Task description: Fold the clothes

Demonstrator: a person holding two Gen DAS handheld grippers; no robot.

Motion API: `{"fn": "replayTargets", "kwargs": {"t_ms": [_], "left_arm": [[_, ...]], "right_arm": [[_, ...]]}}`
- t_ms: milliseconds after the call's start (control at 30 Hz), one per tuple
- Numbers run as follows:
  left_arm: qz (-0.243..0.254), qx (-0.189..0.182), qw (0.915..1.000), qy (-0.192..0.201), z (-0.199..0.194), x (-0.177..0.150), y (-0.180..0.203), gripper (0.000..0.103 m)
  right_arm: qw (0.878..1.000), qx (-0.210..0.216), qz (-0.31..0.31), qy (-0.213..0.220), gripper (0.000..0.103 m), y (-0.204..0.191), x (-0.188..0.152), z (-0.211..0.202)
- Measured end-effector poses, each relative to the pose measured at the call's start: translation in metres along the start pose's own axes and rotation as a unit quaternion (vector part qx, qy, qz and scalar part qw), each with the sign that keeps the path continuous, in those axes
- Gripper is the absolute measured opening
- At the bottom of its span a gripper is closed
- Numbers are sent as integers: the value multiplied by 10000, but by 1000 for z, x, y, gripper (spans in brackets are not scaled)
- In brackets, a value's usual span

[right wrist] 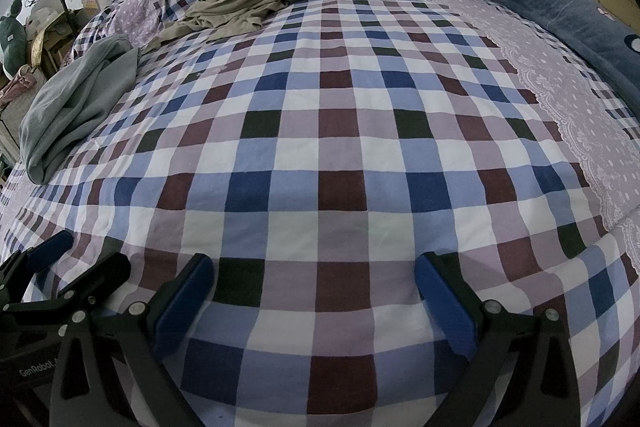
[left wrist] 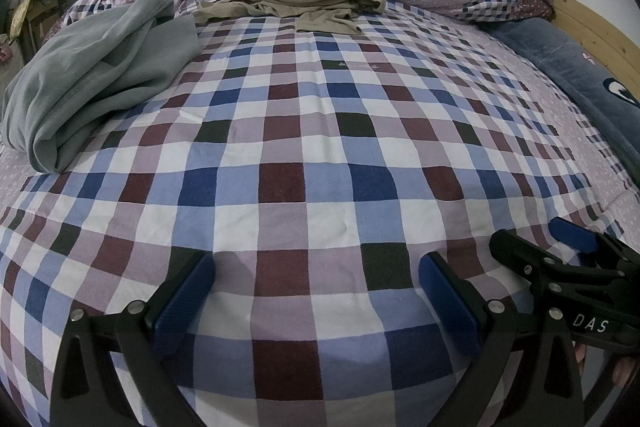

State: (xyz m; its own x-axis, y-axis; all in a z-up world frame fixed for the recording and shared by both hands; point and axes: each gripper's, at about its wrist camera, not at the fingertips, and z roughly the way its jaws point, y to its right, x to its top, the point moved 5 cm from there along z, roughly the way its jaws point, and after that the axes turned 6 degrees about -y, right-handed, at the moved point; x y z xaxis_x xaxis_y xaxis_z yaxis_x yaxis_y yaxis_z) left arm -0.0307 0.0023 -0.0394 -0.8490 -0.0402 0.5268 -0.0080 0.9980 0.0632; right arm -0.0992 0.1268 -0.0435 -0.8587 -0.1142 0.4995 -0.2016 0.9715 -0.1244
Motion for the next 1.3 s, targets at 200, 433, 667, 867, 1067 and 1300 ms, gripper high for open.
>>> {"fn": "replayTargets", "kwargs": {"t_ms": [200, 433, 667, 867, 1067, 1300], "left_arm": [[0, 0, 10000, 0, 0, 0, 0, 103], [0, 5, 10000, -2, 0, 0, 1, 103], [-5, 11, 10000, -3, 0, 0, 0, 103], [-9, 18, 10000, -6, 1, 0, 1, 103], [-16, 31, 10000, -13, 0, 0, 1, 103], [-19, 45, 10000, -27, -3, -1, -1, 103]], "right_arm": [[10000, -4, -2, 0, 103, 0, 0, 0], [10000, -6, -4, -1, 103, 0, 0, 0], [10000, -5, -3, -3, 103, 0, 0, 1], [10000, -5, -3, -7, 103, -1, 1, 1], [10000, -4, -2, -10, 103, -1, 2, 2], [10000, -2, -3, -16, 103, -2, 4, 4]]}}
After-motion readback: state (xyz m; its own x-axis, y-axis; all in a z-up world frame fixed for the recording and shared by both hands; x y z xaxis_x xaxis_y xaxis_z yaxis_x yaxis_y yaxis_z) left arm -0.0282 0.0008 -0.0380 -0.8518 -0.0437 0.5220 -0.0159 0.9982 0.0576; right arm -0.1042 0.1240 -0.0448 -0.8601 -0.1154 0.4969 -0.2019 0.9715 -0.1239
